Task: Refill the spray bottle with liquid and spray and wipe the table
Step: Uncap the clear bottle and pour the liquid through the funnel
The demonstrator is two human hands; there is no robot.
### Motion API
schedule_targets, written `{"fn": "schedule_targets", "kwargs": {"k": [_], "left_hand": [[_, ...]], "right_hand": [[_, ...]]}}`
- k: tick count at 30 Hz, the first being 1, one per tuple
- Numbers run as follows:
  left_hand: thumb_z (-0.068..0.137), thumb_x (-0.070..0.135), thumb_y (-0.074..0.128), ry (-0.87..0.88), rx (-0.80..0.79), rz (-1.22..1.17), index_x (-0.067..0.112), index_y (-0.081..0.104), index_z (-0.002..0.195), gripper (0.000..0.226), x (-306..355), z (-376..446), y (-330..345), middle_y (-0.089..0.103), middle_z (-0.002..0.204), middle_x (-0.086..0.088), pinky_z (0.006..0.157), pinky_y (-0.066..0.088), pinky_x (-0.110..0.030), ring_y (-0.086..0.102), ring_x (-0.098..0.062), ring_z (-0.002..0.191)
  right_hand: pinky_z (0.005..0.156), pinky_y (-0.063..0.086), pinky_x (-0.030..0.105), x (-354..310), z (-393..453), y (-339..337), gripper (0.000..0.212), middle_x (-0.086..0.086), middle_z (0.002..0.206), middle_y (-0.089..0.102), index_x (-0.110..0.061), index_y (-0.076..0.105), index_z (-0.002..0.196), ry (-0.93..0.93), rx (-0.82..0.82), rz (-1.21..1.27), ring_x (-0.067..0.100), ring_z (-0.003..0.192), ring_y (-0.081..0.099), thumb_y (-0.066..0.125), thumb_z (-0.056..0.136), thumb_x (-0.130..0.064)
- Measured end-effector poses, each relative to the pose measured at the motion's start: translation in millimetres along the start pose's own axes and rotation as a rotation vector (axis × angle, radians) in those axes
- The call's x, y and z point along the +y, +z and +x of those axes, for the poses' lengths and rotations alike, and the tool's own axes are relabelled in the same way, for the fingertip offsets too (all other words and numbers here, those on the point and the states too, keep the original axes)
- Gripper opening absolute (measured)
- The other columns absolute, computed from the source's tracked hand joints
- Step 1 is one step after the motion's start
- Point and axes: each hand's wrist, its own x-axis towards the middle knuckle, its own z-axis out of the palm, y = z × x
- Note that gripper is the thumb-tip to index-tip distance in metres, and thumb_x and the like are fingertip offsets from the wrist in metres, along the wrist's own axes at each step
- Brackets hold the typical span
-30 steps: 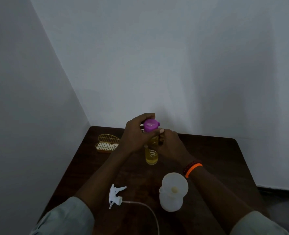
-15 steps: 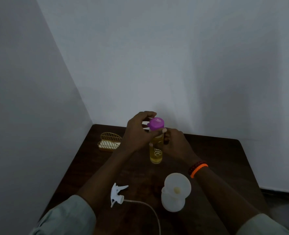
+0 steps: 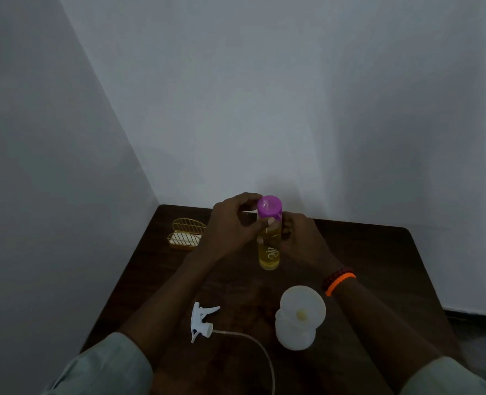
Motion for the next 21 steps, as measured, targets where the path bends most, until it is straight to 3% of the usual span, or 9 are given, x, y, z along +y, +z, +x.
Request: {"fn": "schedule_targets", "kwargs": {"k": [3,6,14,18,21], "left_hand": [[0.077,0.033,0.083,-0.014,-0.021,-0.007,0.014,0.058,0.135,0.066,0,3,3,0.066,0.128,0.0,0.083,0.05,-0.004,0.062,-0.007,0.111],[0.077,0.033,0.083,-0.006,-0.035,-0.009,0.015,0.063,0.13,0.06,0,5,4,0.068,0.125,0.0,0.08,0.048,-0.001,0.062,-0.005,0.108],[0.076,0.03,0.084,-0.025,0.096,-0.083,0.013,0.063,0.127,0.057,5,8,2,0.068,0.119,0.004,0.078,0.051,-0.006,0.064,-0.006,0.106],[0.077,0.022,0.083,-0.155,0.241,-0.05,0.01,0.064,0.125,0.053,-21,-5,1,0.065,0.116,0.004,0.078,0.046,-0.001,0.06,-0.003,0.103],[0.075,0.016,0.084,-0.269,0.174,0.034,0.014,0.064,0.118,0.047,-54,-32,11,0.063,0.109,0.008,0.081,0.049,-0.008,0.058,-0.001,0.096]], "right_hand": [[0.085,0.058,0.028,2,0,3,0.042,-0.002,0.102,0.074,-0.015,0.068,0.112,-0.015,-0.004,-0.006,0.008,0.094,0.07,0.083,0.075,-0.028],[0.085,0.059,0.03,5,-2,4,0.044,-0.001,0.103,0.075,-0.014,0.068,0.114,-0.023,-0.001,-0.011,0.01,0.095,0.071,0.083,0.075,-0.03],[0.085,0.056,0.02,11,-4,3,0.045,-0.012,0.104,0.074,-0.021,0.069,0.113,0.007,-0.017,0.011,-0.002,0.098,0.068,0.084,0.073,-0.036],[0.079,0.052,0.008,18,-4,1,0.043,-0.018,0.097,0.072,-0.025,0.07,0.108,0.045,-0.001,-0.033,-0.009,0.094,0.066,0.086,0.069,-0.035],[0.074,0.05,0.006,26,-5,-1,0.044,-0.017,0.095,0.072,-0.024,0.07,0.107,0.073,0.021,-0.045,-0.011,0.092,0.065,0.088,0.068,-0.033]]}}
